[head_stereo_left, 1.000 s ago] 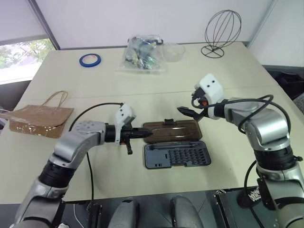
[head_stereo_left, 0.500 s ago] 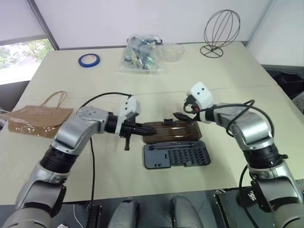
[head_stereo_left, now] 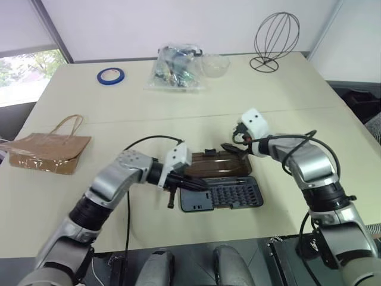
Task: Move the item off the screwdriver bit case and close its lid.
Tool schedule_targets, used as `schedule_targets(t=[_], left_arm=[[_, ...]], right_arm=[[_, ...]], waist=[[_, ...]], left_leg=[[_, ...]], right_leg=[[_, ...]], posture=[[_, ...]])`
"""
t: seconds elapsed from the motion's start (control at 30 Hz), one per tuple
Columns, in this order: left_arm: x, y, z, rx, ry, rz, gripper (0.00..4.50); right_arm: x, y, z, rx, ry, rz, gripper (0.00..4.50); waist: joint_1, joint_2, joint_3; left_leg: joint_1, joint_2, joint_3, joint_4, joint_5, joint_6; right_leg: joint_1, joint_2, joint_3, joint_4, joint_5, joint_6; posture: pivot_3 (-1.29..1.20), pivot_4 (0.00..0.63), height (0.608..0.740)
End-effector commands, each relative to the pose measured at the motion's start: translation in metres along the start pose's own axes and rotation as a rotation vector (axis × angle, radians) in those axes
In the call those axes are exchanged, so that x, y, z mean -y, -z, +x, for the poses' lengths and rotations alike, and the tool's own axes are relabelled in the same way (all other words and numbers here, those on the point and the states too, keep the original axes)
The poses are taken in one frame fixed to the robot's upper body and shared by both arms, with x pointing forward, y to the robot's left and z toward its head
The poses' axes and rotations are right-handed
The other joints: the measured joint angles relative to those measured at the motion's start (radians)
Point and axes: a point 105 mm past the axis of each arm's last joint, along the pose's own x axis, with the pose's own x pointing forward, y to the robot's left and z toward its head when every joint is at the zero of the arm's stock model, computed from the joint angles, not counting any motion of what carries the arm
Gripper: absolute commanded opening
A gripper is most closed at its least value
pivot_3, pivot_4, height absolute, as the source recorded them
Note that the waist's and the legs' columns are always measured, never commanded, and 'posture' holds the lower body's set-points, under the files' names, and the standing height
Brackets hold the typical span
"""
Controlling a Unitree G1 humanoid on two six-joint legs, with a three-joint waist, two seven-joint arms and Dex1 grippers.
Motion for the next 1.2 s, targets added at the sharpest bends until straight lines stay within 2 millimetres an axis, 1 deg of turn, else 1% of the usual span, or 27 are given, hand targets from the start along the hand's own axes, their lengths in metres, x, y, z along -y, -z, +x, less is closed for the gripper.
schedule_targets(t=[0.03, 0.17, 0.23, 0.37, 0.5, 0.6, 0.67, 0.7, 0.83, 0.93, 1.07, 1.13, 1.2], left_arm=[[-0.003, 0.004, 0.001, -0.011, -0.045, 0.035, 0.0], [-0.002, 0.014, -0.006, -0.037, -0.1, 0.052, 0.0], [-0.001, 0.018, -0.01, -0.045, -0.132, 0.051, 0.0], [0.012, 0.024, -0.017, -0.061, -0.13, 0.022, 0.0], [0.015, 0.032, -0.025, -0.096, -0.154, 0.016, 0.0], [0.011, 0.037, -0.028, -0.112, -0.18, 0.004, 0.0], [0.009, 0.041, -0.03, -0.126, -0.196, 0.003, 0.0], [0.007, 0.042, -0.03, -0.128, -0.207, 0.002, 0.0], [0.002, 0.046, -0.03, -0.128, -0.238, -0.008, 0.0], [0.003, 0.049, -0.029, -0.134, -0.234, -0.011, 0.0], [0.006, 0.05, -0.028, -0.134, -0.221, -0.014, 0.0], [0.009, 0.051, -0.027, -0.141, -0.206, -0.017, 0.0], [0.011, 0.052, -0.027, -0.145, -0.197, -0.02, 0.0]], right_arm=[[0.006, -0.007, -0.009, 0.027, 0.043, -0.009, 4.44], [0.001, -0.004, -0.007, 0.017, 0.026, -0.004, 4.44], [-0.003, -0.006, -0.003, 0.019, 0.008, -0.013, 4.44], [-0.008, -0.013, 0.005, 0.029, -0.023, -0.022, 4.44], [-0.014, -0.017, 0.012, 0.033, -0.053, -0.075, 4.44], [-0.011, -0.017, 0.015, 0.017, -0.061, -0.12, 4.44], [-0.006, -0.018, 0.014, 0.003, -0.067, -0.19, 4.44], [-0.001, -0.02, 0.012, -0.003, -0.061, -0.231, 4.44], [0.014, -0.031, 0.005, -0.021, -0.093, -0.291, 4.44], [0.021, -0.036, -0.002, -0.047, -0.142, -0.376, 4.44], [0.024, -0.037, -0.004, -0.065, -0.206, -0.441, 4.44], [0.017, -0.036, -0.006, -0.069, -0.269, -0.45, 4.44], [0.013, -0.036, -0.006, -0.069, -0.296, -0.448, 4.44]], waist=[[-0.002, 0.0, 0.0], [-0.004, 0.0, 0.0], [-0.003, 0.0, 0.0], [-0.002, 0.0, 0.0], [-0.001, 0.0, 0.0], [0.001, 0.0, 0.0], [0.001, 0.0, 0.0], [0.0, 0.0, 0.0], [0.0, 0.0, 0.0], [-0.002, 0.0, 0.0], [-0.002, 0.0, 0.0], [-0.002, 0.0, 0.0], [-0.002, 0.0, 0.0]], left_leg=[[0.0, 0.0, 0.0, 0.0, 0.0, 0.0], [0.001, 0.001, 0.0, 0.0, 0.0, 0.0], [0.001, 0.001, 0.0, 0.0, 0.0, 0.0], [0.001, 0.0, 0.0, 0.0, 0.0, 0.0], [0.001, 0.0, -0.001, 0.0, 0.0, 0.0], [0.001, 0.0, -0.001, 0.0, 0.0, 0.0], [0.001, 0.0, 0.0, 0.0, 0.0, 0.0], [0.001, 0.0, 0.0, 0.0, 0.0, 0.0], [0.001, 0.0, 0.0, 0.0, 0.0, 0.0], [0.001, 0.0, 0.0, 0.0, 0.0, 0.0], [0.001, 0.0, 0.0, 0.0, 0.0, 0.0], [0.001, 0.0, 0.0, 0.0, 0.0, 0.0], [0.001, 0.0, 0.0, 0.0, 0.0, 0.0]], right_leg=[[0.0, 0.0, 0.0, 0.0, 0.0, 0.0], [0.0, 0.0, 0.0, 0.001, 0.0, 0.0], [-0.001, 0.0, 0.0, 0.001, 0.0, 0.0], [0.0, 0.0, 0.001, 0.001, 0.0, 0.0], [0.0, 0.0, 0.001, 0.001, 0.0, 0.0], [0.0, 0.0, 0.001, 0.0, 0.0, 0.0], [0.0, 0.0, 0.001, 0.0, 0.0, 0.0], [0.0, 0.0, 0.001, 0.0, 0.0, 0.0], [0.0, 0.0, 0.001, 0.0, 0.0, 0.0], [0.0, 0.0, 0.001, 0.0, 0.0, 0.0], [0.0, 0.0, 0.0, 0.0, 0.0, 0.0], [0.0, 0.0, 0.0, 0.0, 0.0, 0.0], [0.0, 0.0, 0.0, 0.0, 0.0, 0.0]], posture=[[0.0, 0.15, 0.74], [0.0, 0.15, 0.74], [0.0, 0.15, 0.74], [0.0, 0.15, 0.74], [0.0, 0.15, 0.74], [0.0, 0.15, 0.74], [0.0, 0.15, 0.74], [0.0, 0.15, 0.74], [0.0, 0.15, 0.74], [0.0, 0.15, 0.74], [0.0, 0.15, 0.74], [0.0, 0.15, 0.74], [0.0, 0.15, 0.74]])
